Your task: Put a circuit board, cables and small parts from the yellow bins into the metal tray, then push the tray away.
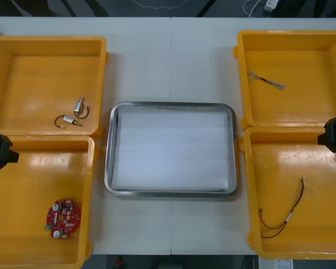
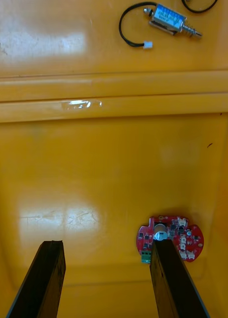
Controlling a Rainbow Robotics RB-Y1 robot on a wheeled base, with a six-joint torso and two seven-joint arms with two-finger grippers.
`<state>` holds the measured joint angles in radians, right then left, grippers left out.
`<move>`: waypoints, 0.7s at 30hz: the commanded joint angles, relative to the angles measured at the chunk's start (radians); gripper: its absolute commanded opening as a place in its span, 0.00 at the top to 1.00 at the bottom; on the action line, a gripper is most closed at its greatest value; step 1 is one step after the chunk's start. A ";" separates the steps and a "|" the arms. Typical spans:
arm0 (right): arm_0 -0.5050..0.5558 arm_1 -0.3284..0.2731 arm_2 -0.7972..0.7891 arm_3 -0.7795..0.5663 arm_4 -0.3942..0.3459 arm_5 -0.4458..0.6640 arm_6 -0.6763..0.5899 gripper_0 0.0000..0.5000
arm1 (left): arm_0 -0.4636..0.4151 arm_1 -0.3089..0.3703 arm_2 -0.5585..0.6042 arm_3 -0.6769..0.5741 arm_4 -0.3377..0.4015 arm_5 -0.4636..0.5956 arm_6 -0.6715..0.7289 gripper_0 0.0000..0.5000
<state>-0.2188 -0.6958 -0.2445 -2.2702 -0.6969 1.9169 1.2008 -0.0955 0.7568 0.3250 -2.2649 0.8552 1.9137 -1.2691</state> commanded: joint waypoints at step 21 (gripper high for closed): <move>0.185 0.157 -0.049 -0.172 0.108 0.003 -0.072 0.00 | 0.250 -0.016 -0.204 -0.012 -0.030 -0.366 0.040 0.00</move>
<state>-0.0778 -0.5710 -0.2627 -2.3952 -0.6070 1.9169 1.1651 0.1025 0.7534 0.1421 -2.2645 0.8395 1.5796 -1.2689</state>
